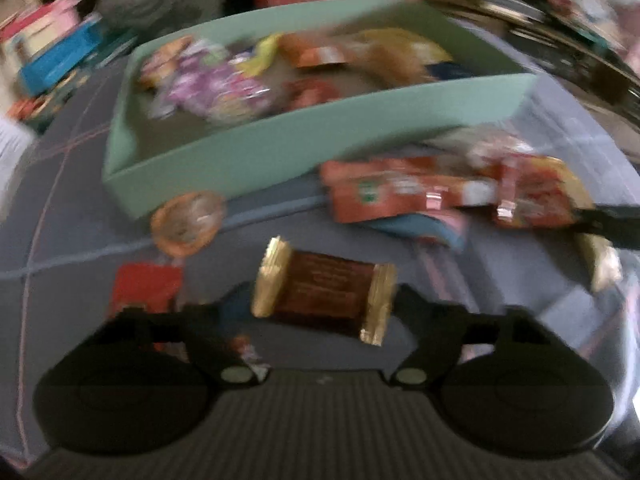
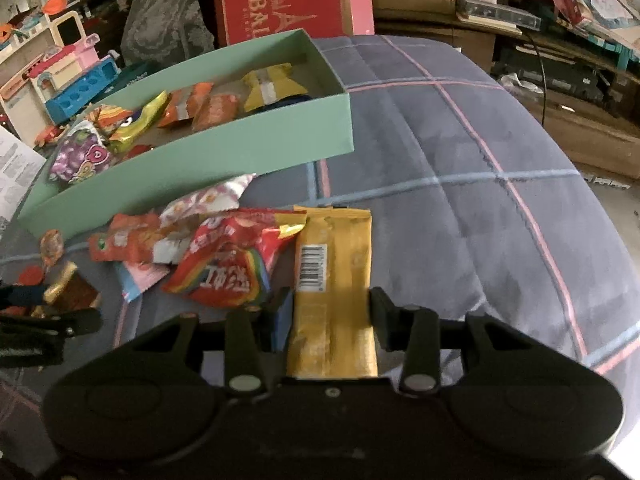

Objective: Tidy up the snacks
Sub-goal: 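Grasp the yellow-gold bar with the right tool while the left grasps a brown chocolate packet, then lift the yellow-gold bar and brown chocolate packet toward the green box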

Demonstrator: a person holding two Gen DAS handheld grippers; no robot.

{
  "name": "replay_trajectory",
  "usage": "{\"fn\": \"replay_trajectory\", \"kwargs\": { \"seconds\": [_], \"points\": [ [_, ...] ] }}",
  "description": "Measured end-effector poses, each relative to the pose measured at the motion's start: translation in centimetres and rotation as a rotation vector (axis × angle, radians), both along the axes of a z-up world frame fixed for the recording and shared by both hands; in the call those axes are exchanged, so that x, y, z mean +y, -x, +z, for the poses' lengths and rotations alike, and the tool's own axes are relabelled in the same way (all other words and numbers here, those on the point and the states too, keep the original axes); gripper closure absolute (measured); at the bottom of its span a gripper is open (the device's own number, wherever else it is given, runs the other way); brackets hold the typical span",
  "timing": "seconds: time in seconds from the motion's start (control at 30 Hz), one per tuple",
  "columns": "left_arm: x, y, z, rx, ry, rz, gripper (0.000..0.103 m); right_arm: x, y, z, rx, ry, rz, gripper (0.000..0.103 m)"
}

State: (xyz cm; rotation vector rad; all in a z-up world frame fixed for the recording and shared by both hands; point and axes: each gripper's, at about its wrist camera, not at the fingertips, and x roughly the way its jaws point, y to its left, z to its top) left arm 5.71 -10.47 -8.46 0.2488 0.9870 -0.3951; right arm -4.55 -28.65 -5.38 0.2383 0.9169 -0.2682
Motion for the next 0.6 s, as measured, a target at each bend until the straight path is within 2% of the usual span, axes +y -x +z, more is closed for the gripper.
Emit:
{"fn": "replay_trajectory", "kwargs": {
  "seconds": [0.1,0.17,0.23,0.47,0.53,0.6],
  "points": [
    [-0.8,0.9,0.3,-0.008,0.012,-0.053,0.047,0.3,0.4,0.1,-0.003,-0.015,-0.005,0.062],
    [-0.9,1.1,0.4,-0.002,0.021,-0.061,0.049,0.4,0.9,0.2,-0.009,-0.033,-0.011,0.067],
    [-0.8,1.3,0.6,0.001,0.033,-0.055,0.056,0.3,1.4,0.3,-0.015,-0.059,-0.018,0.071],
    [-0.1,1.6,1.1,0.026,0.06,-0.02,0.061,-0.5,2.9,0.7,-0.031,-0.129,-0.041,0.078],
    [0.1,1.7,1.3,0.029,0.071,-0.015,0.061,-0.6,3.3,0.9,-0.036,-0.133,-0.048,0.085],
    [0.2,1.9,1.5,0.027,0.081,-0.013,0.061,-0.9,3.6,1.1,-0.042,-0.145,-0.055,0.087]
  ]
}}
